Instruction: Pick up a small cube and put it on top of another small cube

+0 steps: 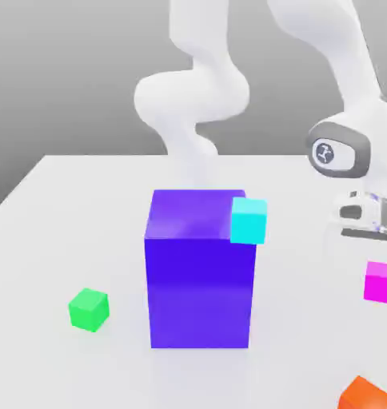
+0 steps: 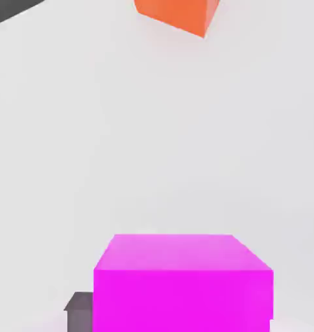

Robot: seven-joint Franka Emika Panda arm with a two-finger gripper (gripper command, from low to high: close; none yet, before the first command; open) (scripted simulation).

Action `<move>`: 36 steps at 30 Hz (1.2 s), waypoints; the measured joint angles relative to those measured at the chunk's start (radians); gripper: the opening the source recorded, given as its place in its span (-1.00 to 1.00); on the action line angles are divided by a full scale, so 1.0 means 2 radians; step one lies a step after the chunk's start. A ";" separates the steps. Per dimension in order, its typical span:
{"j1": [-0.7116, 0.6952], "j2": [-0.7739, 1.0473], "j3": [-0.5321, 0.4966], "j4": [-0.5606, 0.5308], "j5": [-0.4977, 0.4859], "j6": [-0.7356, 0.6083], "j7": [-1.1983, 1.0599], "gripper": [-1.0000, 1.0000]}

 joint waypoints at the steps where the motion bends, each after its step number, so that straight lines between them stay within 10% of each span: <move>1: -0.009 -0.006 -0.005 0.002 0.003 0.001 -0.006 -1.00; 25: -0.363 -0.177 -0.224 -0.064 -0.077 -0.037 0.008 -1.00; 36: -0.367 -0.141 -0.245 -0.138 -0.035 -0.072 0.027 -1.00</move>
